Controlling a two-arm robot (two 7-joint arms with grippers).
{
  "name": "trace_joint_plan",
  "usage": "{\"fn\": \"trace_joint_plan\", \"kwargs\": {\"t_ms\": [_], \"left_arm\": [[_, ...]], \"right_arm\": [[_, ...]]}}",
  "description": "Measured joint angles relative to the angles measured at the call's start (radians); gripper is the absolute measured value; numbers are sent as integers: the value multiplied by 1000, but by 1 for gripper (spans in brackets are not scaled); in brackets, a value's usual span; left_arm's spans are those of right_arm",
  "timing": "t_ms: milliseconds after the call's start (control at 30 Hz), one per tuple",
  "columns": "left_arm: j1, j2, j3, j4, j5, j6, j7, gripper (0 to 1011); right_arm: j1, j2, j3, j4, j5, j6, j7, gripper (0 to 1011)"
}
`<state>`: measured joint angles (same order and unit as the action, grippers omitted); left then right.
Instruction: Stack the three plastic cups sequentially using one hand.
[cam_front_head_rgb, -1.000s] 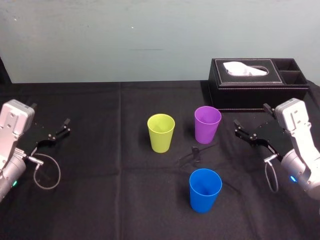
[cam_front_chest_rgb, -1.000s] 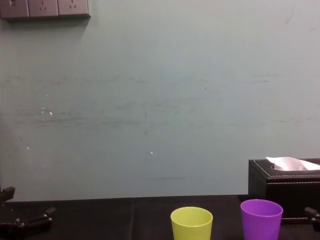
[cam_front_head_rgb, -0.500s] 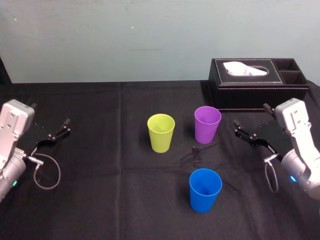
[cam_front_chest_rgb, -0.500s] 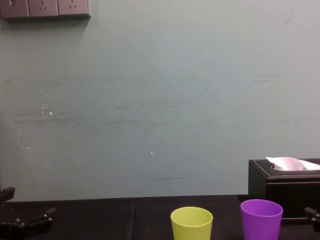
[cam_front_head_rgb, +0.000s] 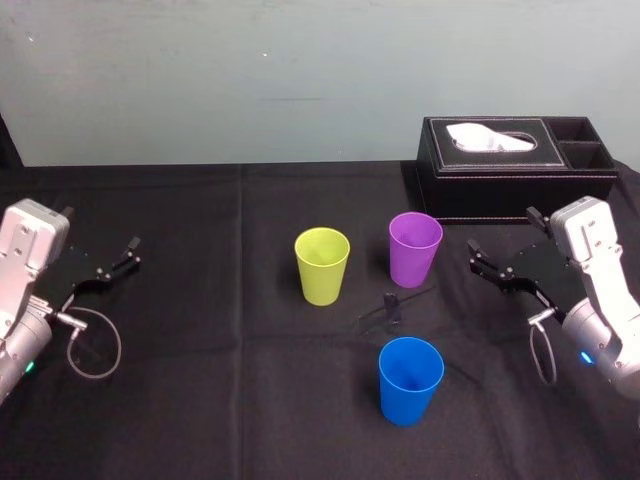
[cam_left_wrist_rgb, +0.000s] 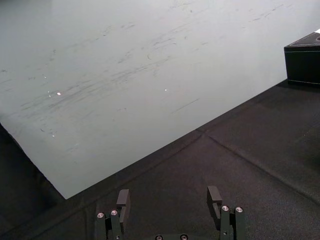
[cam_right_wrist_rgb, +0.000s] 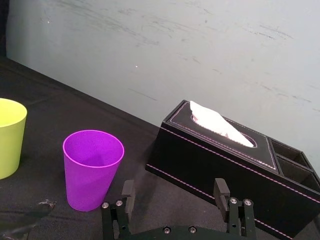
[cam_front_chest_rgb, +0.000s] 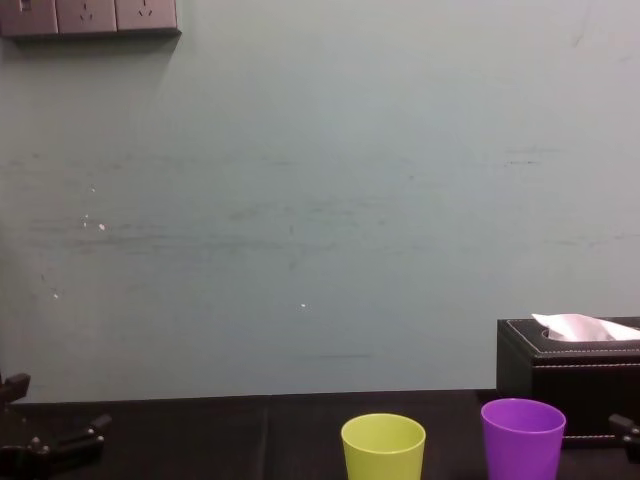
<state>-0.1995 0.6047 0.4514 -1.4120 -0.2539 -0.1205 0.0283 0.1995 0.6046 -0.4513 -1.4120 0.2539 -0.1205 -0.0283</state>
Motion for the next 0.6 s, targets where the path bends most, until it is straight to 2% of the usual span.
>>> {"fn": "trace_joint_plan", "kwargs": {"t_ms": [600], "left_arm": [[0,0,0,0,0,0,0,1010]], "right_arm": [[0,0,0,0,0,0,0,1000]]}}
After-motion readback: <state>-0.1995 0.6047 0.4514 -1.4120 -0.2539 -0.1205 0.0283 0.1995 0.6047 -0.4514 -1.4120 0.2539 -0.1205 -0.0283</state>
